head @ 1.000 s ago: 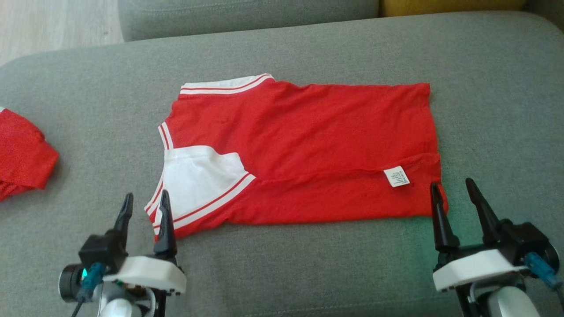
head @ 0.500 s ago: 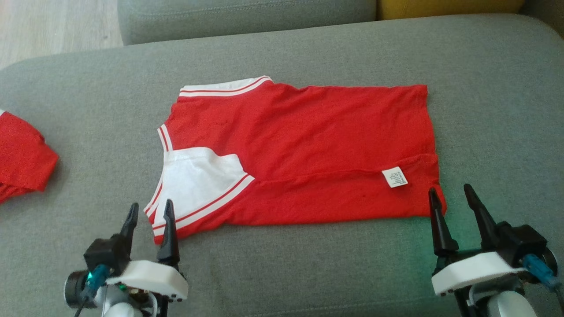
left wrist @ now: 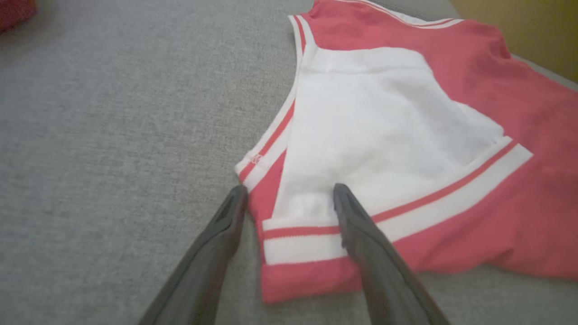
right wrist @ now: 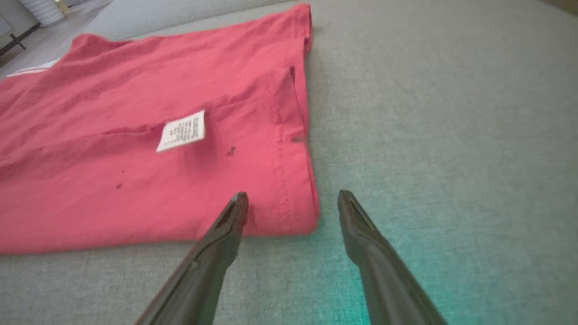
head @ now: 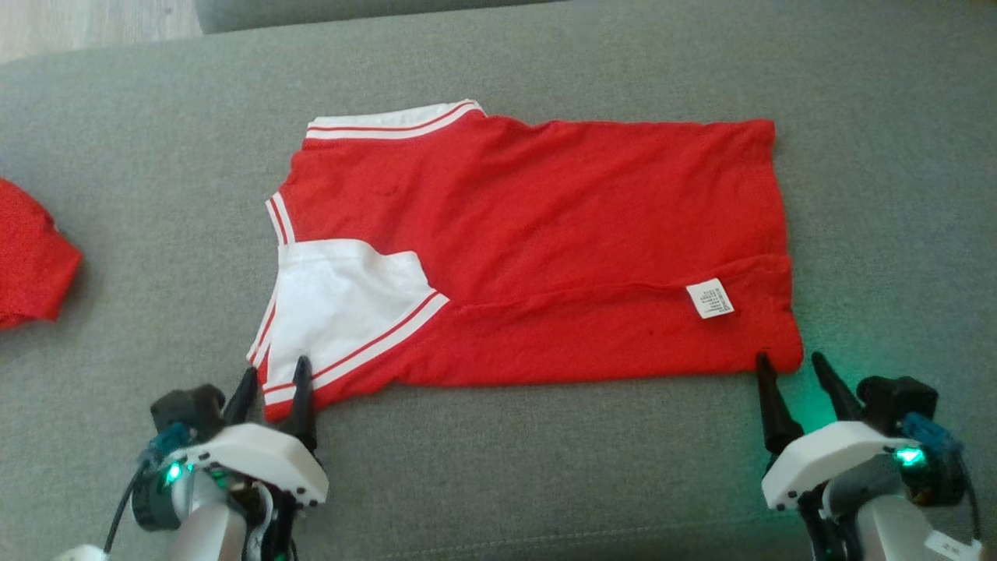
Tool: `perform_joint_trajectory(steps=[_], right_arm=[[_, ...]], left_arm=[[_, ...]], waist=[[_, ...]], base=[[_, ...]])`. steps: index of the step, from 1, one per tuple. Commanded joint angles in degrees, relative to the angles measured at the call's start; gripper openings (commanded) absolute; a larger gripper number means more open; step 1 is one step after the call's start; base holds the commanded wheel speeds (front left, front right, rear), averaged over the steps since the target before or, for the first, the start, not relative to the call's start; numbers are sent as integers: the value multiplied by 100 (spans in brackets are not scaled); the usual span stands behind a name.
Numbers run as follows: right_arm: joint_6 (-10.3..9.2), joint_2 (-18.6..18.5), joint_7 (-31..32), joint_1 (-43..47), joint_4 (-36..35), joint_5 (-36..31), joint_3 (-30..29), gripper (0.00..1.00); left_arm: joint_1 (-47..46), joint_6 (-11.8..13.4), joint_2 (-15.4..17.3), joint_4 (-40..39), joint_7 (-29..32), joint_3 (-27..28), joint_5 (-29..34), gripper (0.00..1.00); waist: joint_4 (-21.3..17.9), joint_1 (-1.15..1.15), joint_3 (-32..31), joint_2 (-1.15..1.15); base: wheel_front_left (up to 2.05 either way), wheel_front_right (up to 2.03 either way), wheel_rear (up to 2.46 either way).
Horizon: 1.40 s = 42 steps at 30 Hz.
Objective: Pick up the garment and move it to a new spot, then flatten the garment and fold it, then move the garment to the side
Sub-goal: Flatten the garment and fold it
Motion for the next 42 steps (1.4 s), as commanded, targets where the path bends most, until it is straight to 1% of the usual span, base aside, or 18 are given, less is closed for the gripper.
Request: perform_joint_trajectory(steps=[1,3,4,5,6,7,8,11,16,20,25,32,37,38,39,40,42], right_arm=[[44,-20,37,-167,-96,33,145,100],[44,-18,127,-232,51,149,164,100],[44,-17,205,-256,135,196,189,100],[44,-16,234,-287,189,290,223,63],[44,-16,251,-319,236,343,243,38],[44,-16,271,-346,283,375,259,6],[44,-15,270,-366,317,419,275,0],[44,-15,250,-402,375,503,324,0],[44,-15,214,-346,290,517,347,0],[44,-14,305,-143,121,463,322,0],[44,-15,531,267,-177,418,216,0],[44,-47,893,785,-565,370,-21,0],[44,-44,1062,944,-726,347,-125,0],[44,-43,1092,961,-755,344,-139,3],[44,-42,1105,967,-789,344,-144,40],[44,-42,1110,963,-827,331,-147,100],[44,-40,1035,922,-955,331,-113,100]], left_arm=[[-173,-34,15,-35,43,180,-39,100],[-245,-119,5,98,123,171,-140,100],[-276,-162,1,154,157,163,-181,70],[-307,-204,-1,196,175,156,-216,32],[-337,-231,2,230,177,146,-229,0],[-363,-243,9,257,162,136,-228,0],[-383,-256,15,275,144,114,-216,0],[-400,-264,31,252,45,71,-179,0],[-313,-148,99,31,-156,97,-121,0],[-100,-51,134,-282,-186,167,-169,0],[401,93,169,-881,-33,208,-229,0],[1280,385,122,-1783,285,215,-341,0],[1548,474,100,-2077,478,120,-349,0],[1559,485,92,-2096,529,85,-351,0],[1561,492,86,-2092,584,53,-357,38],[1551,494,81,-2080,621,31,-365,100],[1516,491,73,-2068,621,-2,-370,100]], waist=[[0,0,42,0],[2,0,91,0],[0,0,107,0],[-1,0,125,0],[-2,0,140,0],[-4,0,151,0],[-4,0,155,0],[-10,0,155,0],[5,0,109,0],[42,0,0,0],[88,0,-184,0],[144,0,-427,0],[197,0,-479,0],[207,0,-484,0],[213,0,-491,0],[211,0,-497,0],[192,0,-508,0]], base=[[0,0,0],[0,0,0],[0,0,0],[0,0,0],[0,0,0],[0,0,0],[0,0,0],[0,0,0],[0,0,0],[0,0,0],[0,0,0],[0,0,0],[0,0,0],[0,0,0],[0,0,0],[0,0,0],[0,0,0]])
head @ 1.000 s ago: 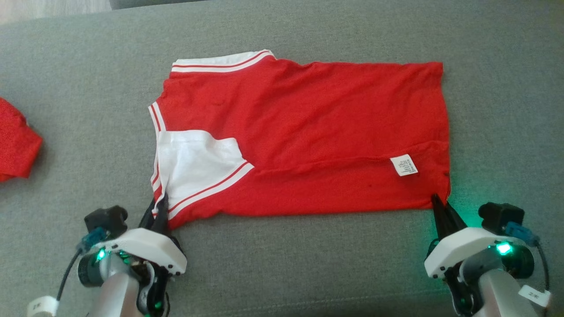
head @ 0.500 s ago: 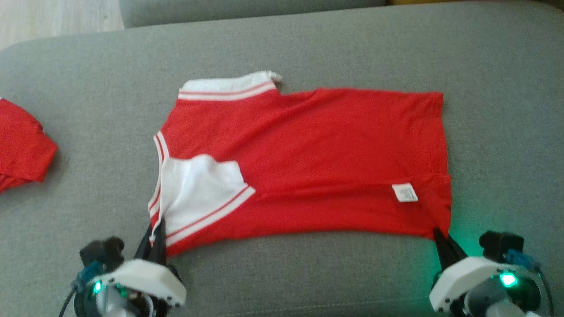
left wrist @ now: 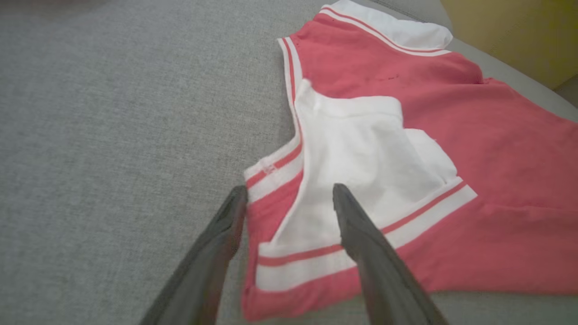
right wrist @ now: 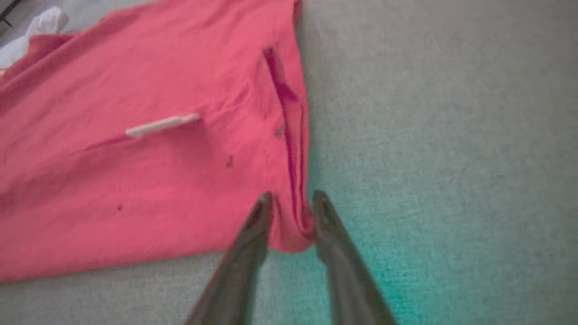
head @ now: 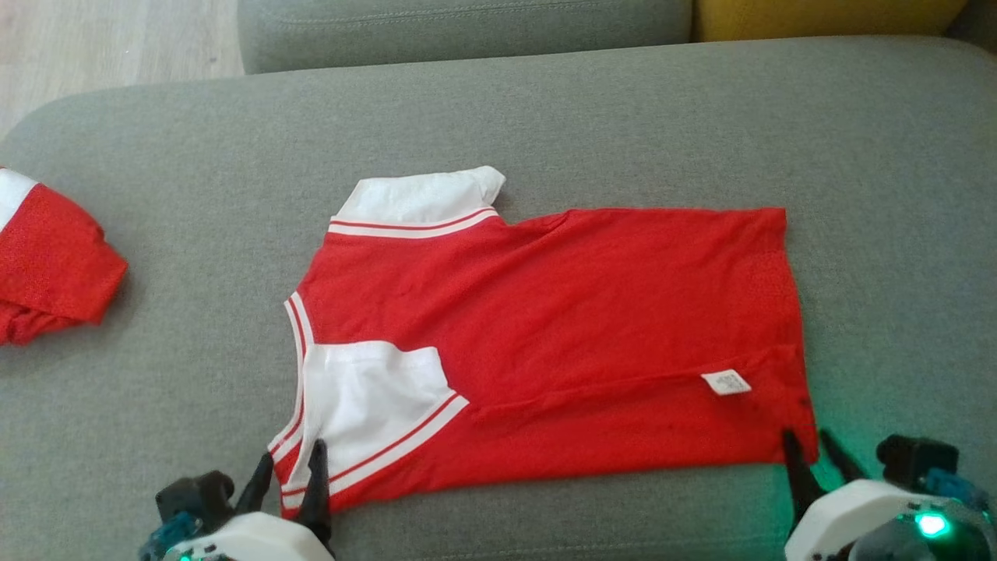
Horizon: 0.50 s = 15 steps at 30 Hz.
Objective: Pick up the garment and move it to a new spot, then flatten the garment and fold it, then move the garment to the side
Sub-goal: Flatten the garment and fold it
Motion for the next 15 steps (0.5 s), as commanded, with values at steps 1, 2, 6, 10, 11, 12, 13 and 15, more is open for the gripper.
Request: perform_joint_trajectory(steps=[1,2,6,10,11,12,13,15], right_arm=[[43,-58,-123,-151,-277,-33,122,100],[43,-62,-207,-170,-372,-41,139,100],[43,-126,-595,-254,-846,-162,256,100],[43,-141,-932,-346,-1448,-340,361,100],[43,-131,-963,-356,-1584,-356,382,100],[43,-124,-969,-357,-1703,-382,415,100],[43,-118,-948,-347,-1799,-407,448,100],[43,-105,-877,-315,-1938,-428,486,100]], left_arm=[[-228,34,27,-168,-86,172,-3,100],[-254,63,38,-181,-151,156,63,100],[-378,193,63,-337,-577,125,337,100],[-534,324,151,-579,-923,99,649,100],[-575,342,179,-630,-957,93,704,100],[-614,355,204,-669,-971,83,749,100],[-653,358,227,-704,-977,70,783,100],[-722,350,265,-735,-954,33,830,100]], waist=[[-12,0,-8,0],[-19,0,-17,0],[-45,0,-73,0],[-60,0,-142,0],[-64,0,-157,0],[-65,0,-169,0],[-66,0,-177,0],[-62,0,-181,0]], base=[[0,0,0],[0,0,0],[0,0,0],[0,0,0],[0,0,0],[0,0,0],[0,0,0],[0,0,0]])
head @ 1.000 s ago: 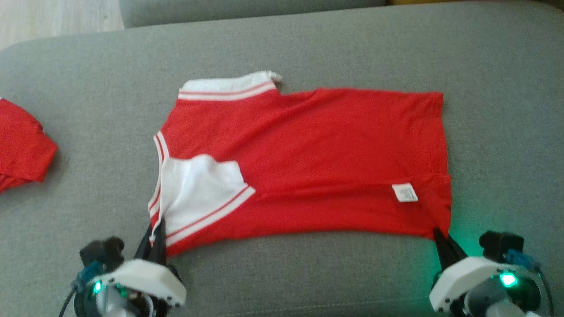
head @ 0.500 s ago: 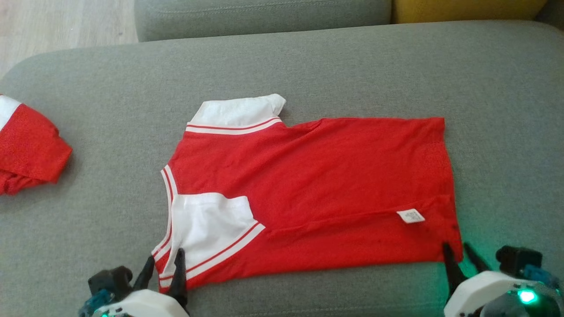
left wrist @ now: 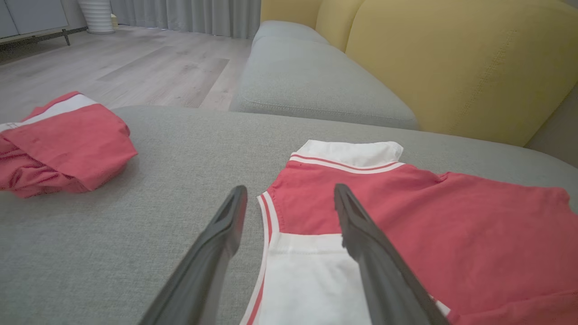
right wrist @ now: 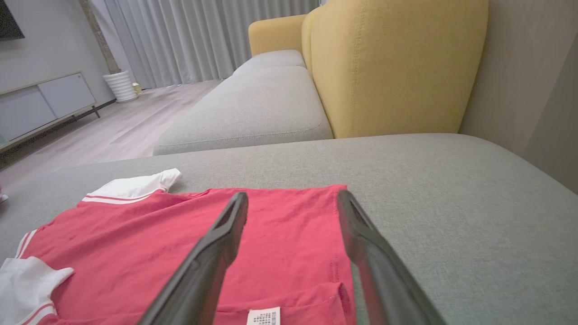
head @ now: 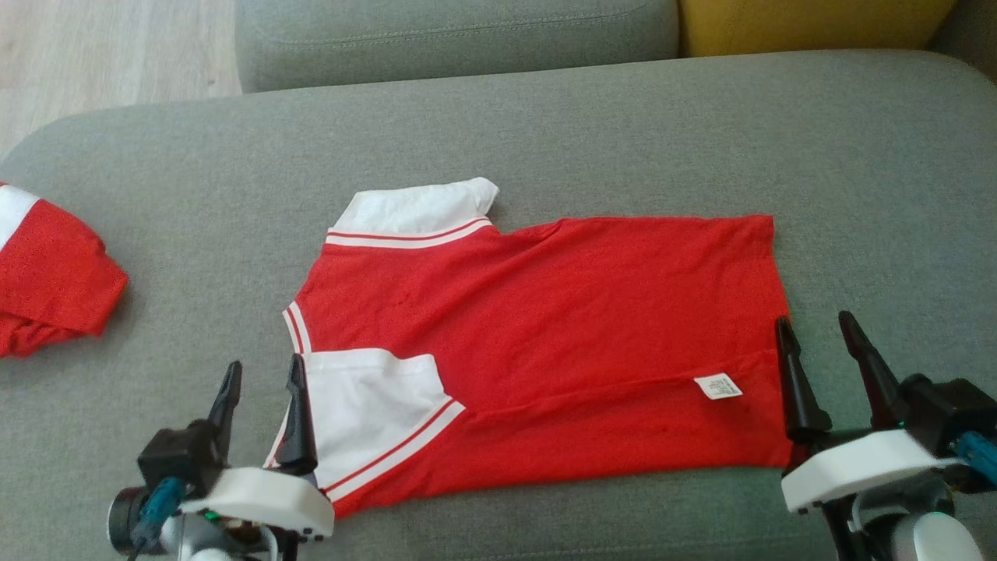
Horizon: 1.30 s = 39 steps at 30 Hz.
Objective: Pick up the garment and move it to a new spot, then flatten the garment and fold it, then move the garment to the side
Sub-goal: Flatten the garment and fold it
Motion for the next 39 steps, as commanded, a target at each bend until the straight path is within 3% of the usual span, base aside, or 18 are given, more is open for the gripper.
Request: perform_joint_trajectory(steps=[1,9,15,21,26,36,37,38,39], right_arm=[[43,-74,27,-151,-255,-47,149,100],[43,-41,159,-118,-408,-5,217,100],[43,-26,163,-338,-456,41,233,100],[43,-21,122,-651,-403,67,304,100],[43,-17,33,-1002,-241,110,424,100],[43,-15,-106,-1345,177,226,454,100],[43,-24,-109,-1375,212,229,424,100],[43,-37,-115,-1416,244,230,389,100],[43,-54,-110,-1465,278,234,361,100]], left_arm=[[-283,-1,81,-186,-19,133,78,100],[-763,-219,124,-53,101,-97,112,100],[-2089,-613,29,457,313,-410,137,100],[-3395,-923,-113,1444,476,-562,51,100],[-4714,-1132,-235,3061,566,-605,-101,100],[-5811,-1289,-305,5381,773,-715,-233,100],[-5865,-1302,-316,5500,783,-740,-246,76],[-5909,-1316,-326,5593,761,-763,-262,28],[-5947,-1331,-336,5678,737,-795,-270,0]], waist=[[4,0,7,0],[20,0,247,0],[-18,0,795,0],[-160,0,1278,0],[-351,0,1719,0],[-524,0,1943,0],[-515,0,1940,0],[-506,0,1931,0],[-495,0,1921,0]], base=[[0,0,0],[0,0,0],[0,0,0],[0,0,0],[0,0,0],[0,0,0],[0,0,0],[0,0,0],[0,0,0]])
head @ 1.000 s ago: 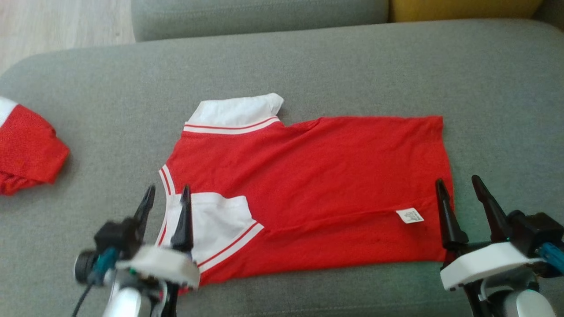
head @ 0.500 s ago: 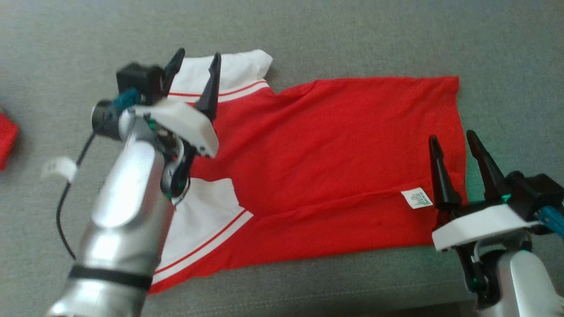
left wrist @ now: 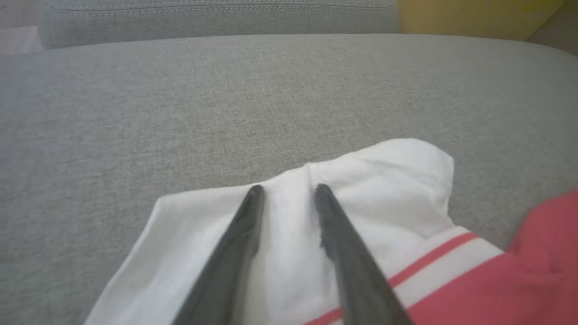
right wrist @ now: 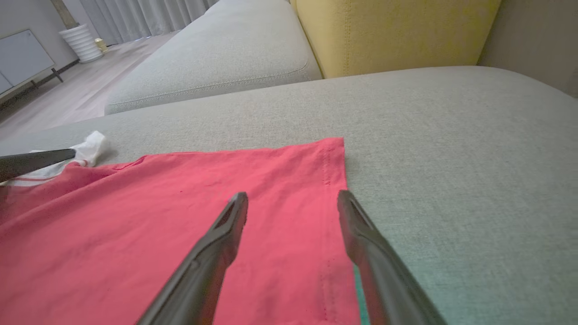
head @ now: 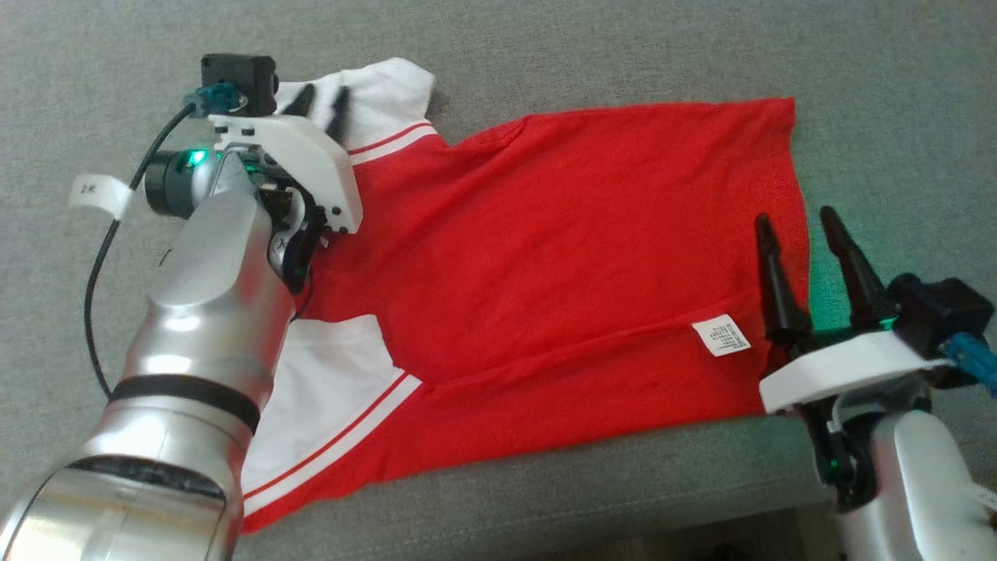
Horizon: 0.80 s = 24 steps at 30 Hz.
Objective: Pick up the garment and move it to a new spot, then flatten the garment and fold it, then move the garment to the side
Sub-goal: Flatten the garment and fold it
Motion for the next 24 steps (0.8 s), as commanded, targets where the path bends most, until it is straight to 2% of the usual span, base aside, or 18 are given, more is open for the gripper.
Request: perform_joint_trajectory(steps=[1,7,12,21,22,24], right_arm=[[43,-79,-69,-212,-135,59,68,100],[43,-366,-4,-930,372,260,-140,100],[43,-718,234,-1856,1419,512,-238,100],[43,-1046,869,-2933,3461,875,436,100],[43,-1069,919,-3002,3614,902,497,71],[43,-1111,848,-3121,3797,971,545,0]], left_arm=[[-84,-24,125,26,-42,29,-28,0],[-259,41,99,329,-444,-106,-52,0],[-396,41,92,401,-768,-193,-198,0],[-364,60,89,132,-1009,-731,-779,0],[-356,77,89,110,-1024,-788,-845,0],[-342,115,89,65,-1053,-897,-963,0]], waist=[[22,-1,-20,0],[92,-1,-78,0],[210,-1,-60,0],[438,-1,4,0],[458,-1,4,0],[495,-1,2,0]], base=[[0,0,0],[0,0,0],[0,0,0],[0,0,0],[0,0,0],[0,0,0]])
